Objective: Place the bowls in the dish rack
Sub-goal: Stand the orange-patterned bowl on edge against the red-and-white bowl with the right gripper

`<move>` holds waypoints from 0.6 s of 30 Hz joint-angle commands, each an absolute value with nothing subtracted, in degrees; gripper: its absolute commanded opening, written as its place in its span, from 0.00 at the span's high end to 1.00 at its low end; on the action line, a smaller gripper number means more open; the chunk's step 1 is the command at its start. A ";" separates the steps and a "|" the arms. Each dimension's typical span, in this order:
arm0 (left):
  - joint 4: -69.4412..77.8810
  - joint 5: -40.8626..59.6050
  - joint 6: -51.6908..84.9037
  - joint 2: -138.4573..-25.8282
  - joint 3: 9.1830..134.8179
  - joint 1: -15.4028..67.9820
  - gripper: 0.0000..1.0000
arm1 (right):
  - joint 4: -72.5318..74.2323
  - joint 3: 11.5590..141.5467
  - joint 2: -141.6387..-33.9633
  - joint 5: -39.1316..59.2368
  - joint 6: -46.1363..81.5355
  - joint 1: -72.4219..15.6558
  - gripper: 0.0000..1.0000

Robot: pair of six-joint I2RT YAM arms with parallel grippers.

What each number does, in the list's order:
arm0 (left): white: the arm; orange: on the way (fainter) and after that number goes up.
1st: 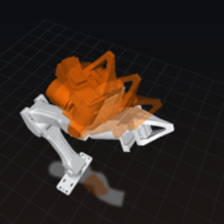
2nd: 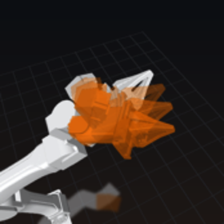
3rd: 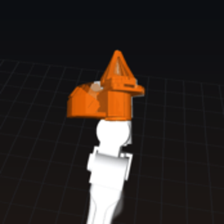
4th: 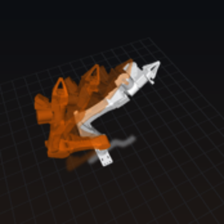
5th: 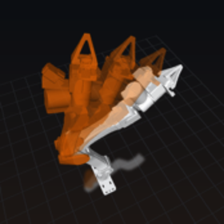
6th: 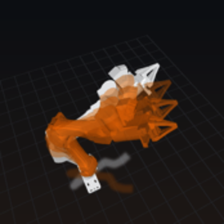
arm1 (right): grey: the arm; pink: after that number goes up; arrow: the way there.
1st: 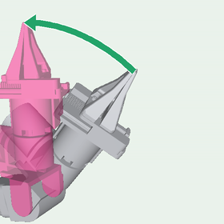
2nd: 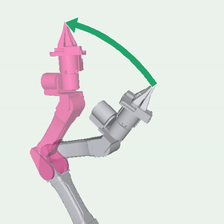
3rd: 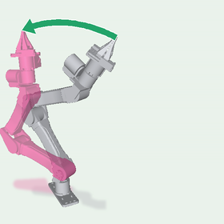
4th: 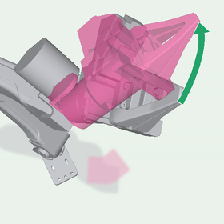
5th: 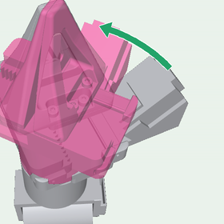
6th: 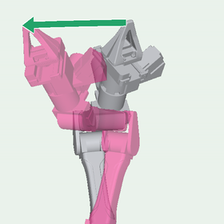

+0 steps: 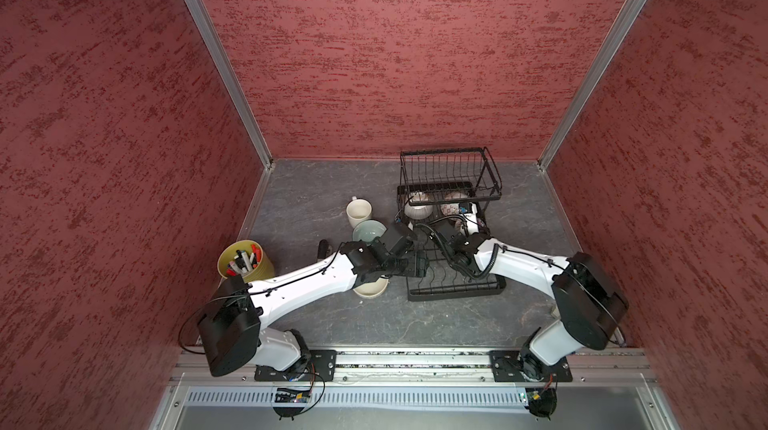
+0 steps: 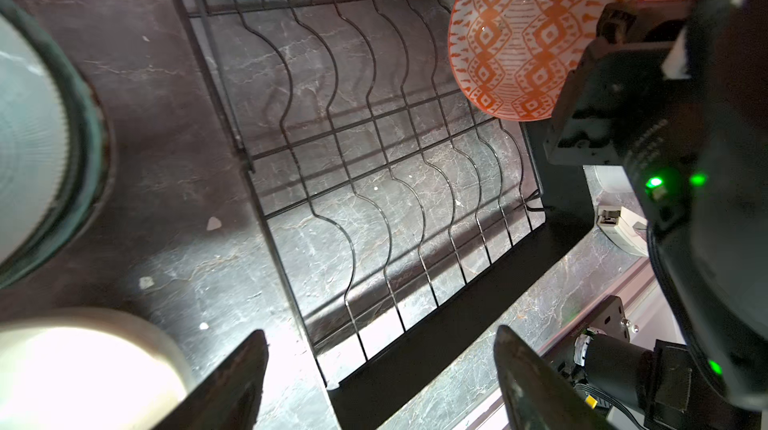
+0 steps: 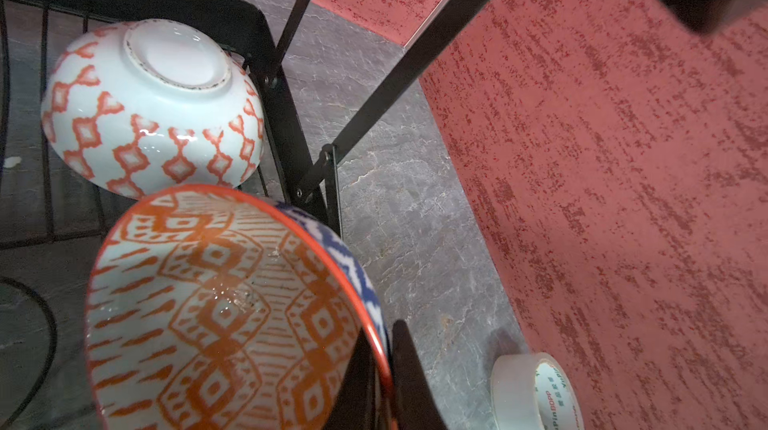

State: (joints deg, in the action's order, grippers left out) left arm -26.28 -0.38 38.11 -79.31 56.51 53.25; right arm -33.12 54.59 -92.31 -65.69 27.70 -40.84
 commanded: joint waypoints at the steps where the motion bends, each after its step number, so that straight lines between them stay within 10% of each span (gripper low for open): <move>1: -25.82 -2.55 38.45 -77.03 55.14 52.57 0.15 | -30.37 55.76 -93.70 -72.53 25.75 -41.22 1.00; 18: -26.72 -2.90 38.36 -72.01 52.37 48.66 0.14 | -26.32 58.86 -99.56 -78.57 19.27 -42.06 1.00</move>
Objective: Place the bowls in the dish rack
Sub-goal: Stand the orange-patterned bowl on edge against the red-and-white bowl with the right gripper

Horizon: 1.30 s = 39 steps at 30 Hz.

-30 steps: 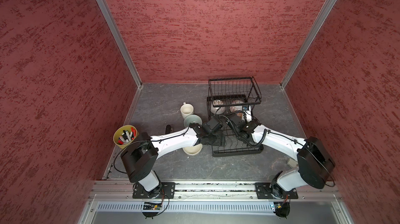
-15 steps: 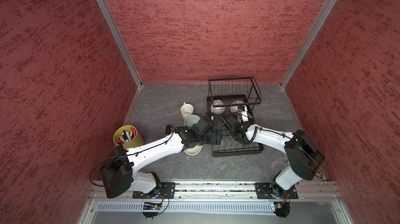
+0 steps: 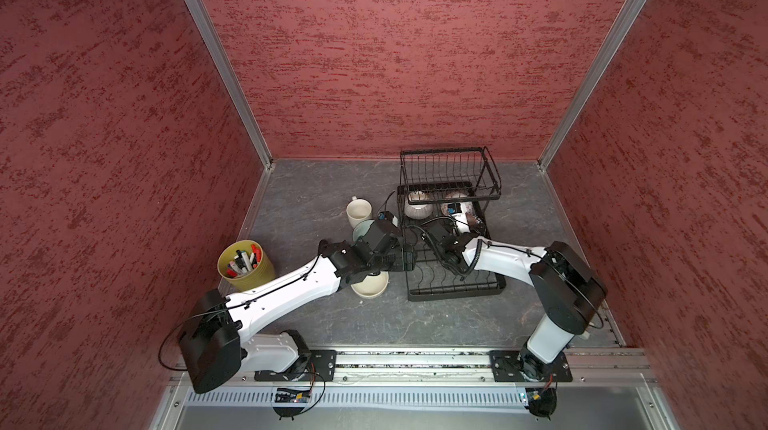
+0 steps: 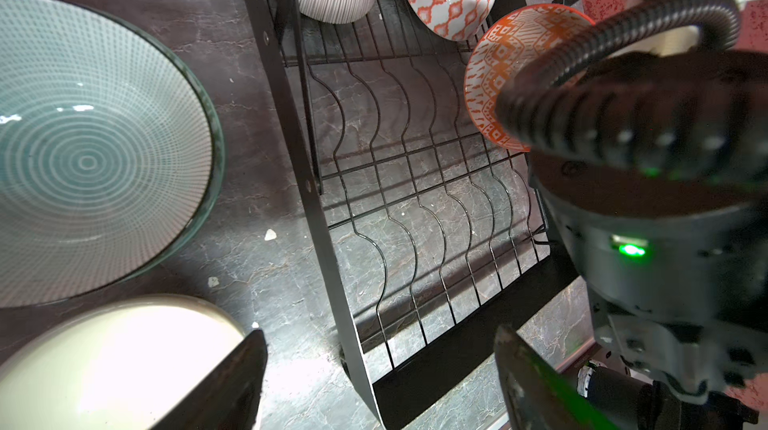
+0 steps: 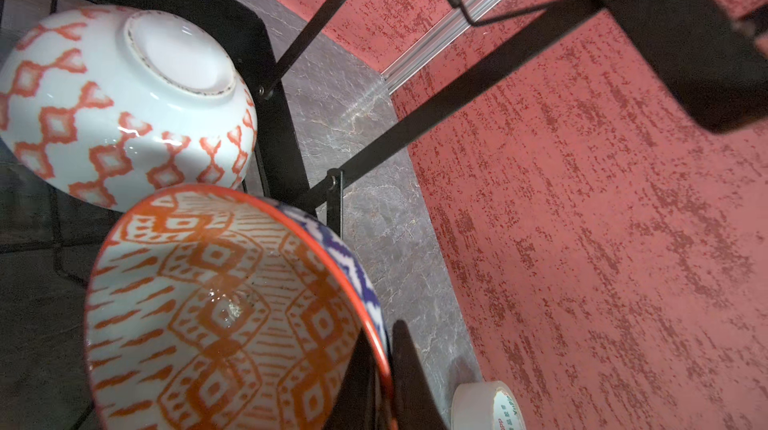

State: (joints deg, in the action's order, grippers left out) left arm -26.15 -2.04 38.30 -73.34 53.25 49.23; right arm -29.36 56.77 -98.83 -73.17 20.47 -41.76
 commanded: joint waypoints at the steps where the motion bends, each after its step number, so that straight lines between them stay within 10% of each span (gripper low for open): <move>1: -26.71 -2.82 38.41 -71.75 52.12 48.48 0.14 | -26.05 58.96 -99.82 -78.74 19.01 -42.06 1.00; 19: -26.85 -2.75 38.93 -69.52 50.20 46.75 0.14 | -35.35 61.97 -104.65 -84.80 28.37 -42.08 1.00; 27: -26.62 -2.20 38.85 -70.07 50.12 46.43 0.14 | -90.90 77.65 -120.53 -87.47 82.09 -42.12 1.00; 39: -27.06 -1.17 38.76 -70.48 50.17 45.57 0.14 | -91.23 77.51 -125.34 -85.11 87.66 -43.68 1.00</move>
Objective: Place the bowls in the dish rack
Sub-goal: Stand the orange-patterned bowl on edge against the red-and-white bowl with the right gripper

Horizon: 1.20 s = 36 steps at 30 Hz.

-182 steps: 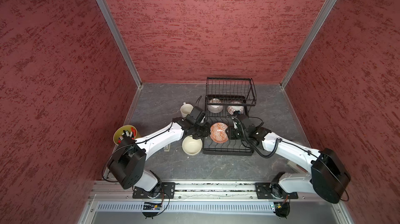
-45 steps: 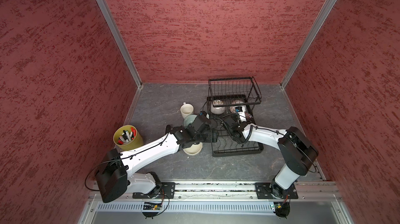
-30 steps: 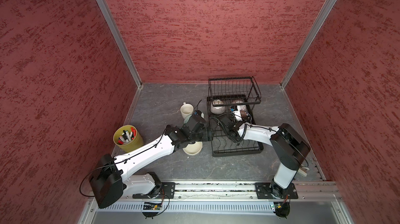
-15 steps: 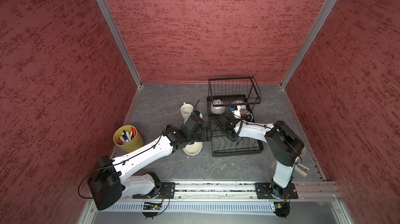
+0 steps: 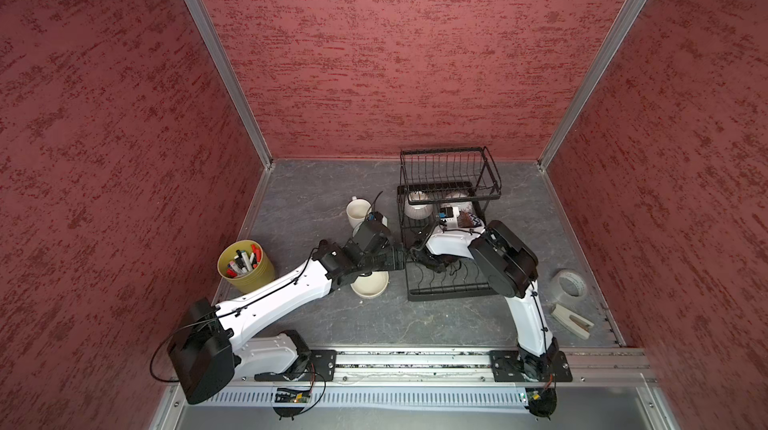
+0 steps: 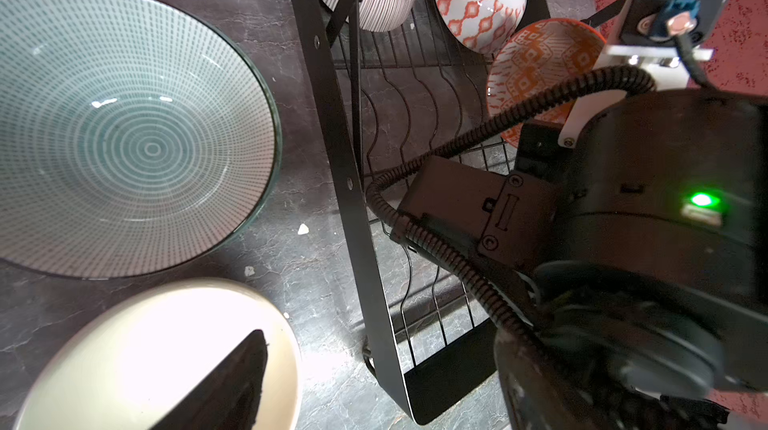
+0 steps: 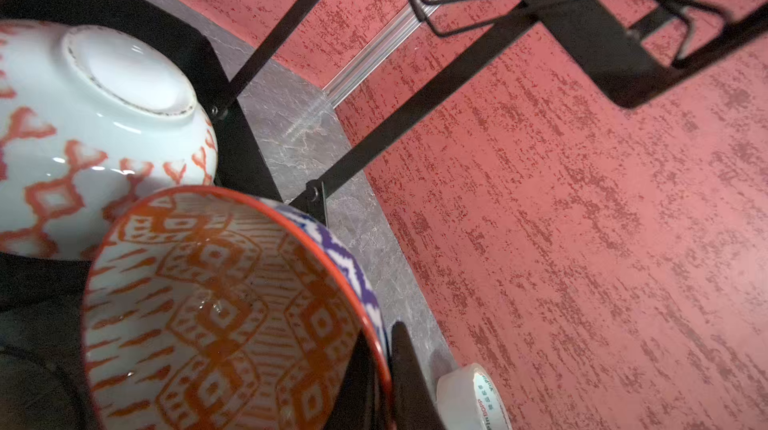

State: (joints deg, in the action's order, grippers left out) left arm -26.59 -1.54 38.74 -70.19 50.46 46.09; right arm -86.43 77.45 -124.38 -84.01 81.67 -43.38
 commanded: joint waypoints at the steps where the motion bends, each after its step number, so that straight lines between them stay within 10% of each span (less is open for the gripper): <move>1: -27.03 -1.06 38.76 -70.49 50.19 45.54 0.15 | -91.19 77.77 -125.63 -85.13 87.48 -43.82 1.00; 12: -26.23 -0.69 39.07 -70.60 49.58 45.53 0.15 | -87.93 79.89 -126.75 -83.53 81.57 -44.38 1.00; 19: -26.34 -0.70 38.98 -69.98 49.13 45.15 0.15 | -26.09 64.21 -111.85 -68.93 22.77 -44.38 1.00; 36: -27.51 -0.73 39.03 -67.59 47.39 43.31 0.15 | -31.95 69.09 -117.69 -62.01 30.76 -42.61 0.99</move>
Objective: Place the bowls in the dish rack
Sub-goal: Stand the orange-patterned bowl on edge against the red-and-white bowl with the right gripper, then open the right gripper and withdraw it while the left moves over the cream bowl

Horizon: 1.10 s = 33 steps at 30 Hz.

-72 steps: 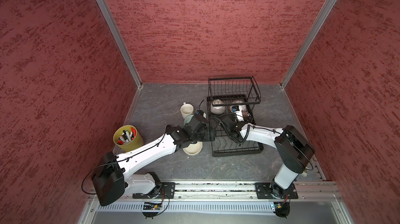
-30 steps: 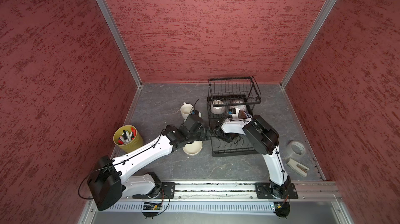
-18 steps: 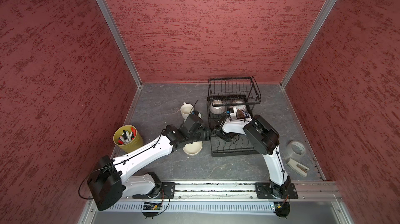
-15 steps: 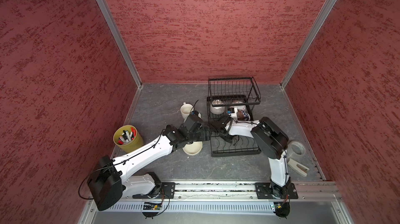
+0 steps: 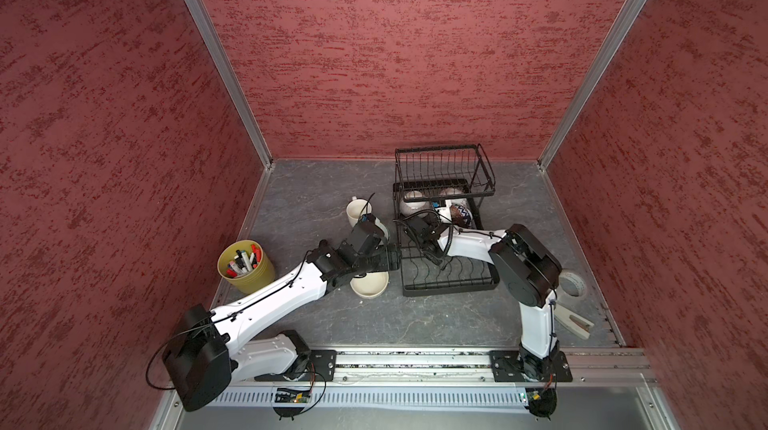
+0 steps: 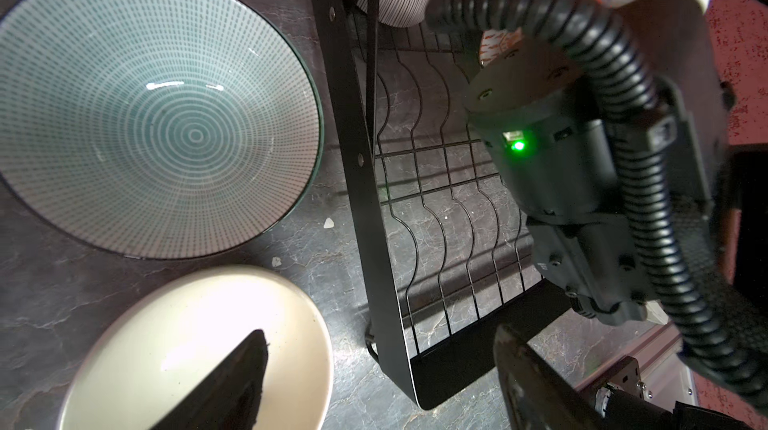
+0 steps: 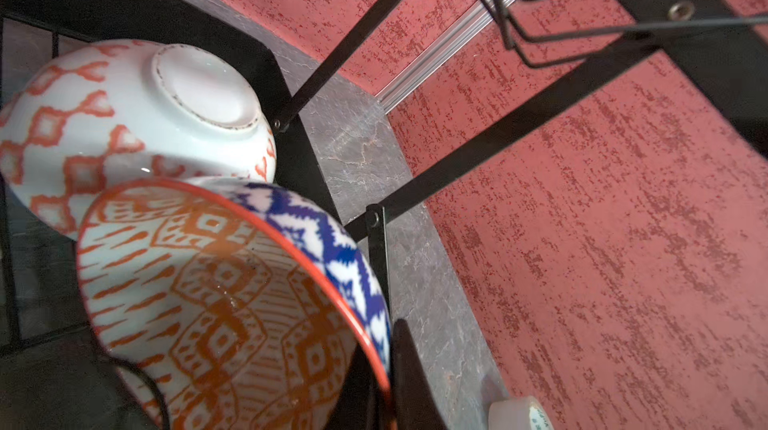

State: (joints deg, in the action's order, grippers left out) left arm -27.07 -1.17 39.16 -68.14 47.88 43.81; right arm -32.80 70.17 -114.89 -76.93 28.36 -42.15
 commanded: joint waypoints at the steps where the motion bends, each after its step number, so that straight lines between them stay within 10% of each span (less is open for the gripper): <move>1: -27.46 -0.70 39.03 -67.67 47.47 43.33 0.15 | -32.36 69.10 -117.49 -61.51 31.50 -42.56 0.97; 21: -27.17 -0.45 39.11 -68.99 47.77 43.24 0.15 | -35.86 67.26 -111.71 -54.14 39.99 -42.71 0.27; 33: -27.68 -0.99 39.07 -68.82 47.84 43.12 0.15 | -31.78 64.26 -104.88 -53.04 37.19 -42.71 0.05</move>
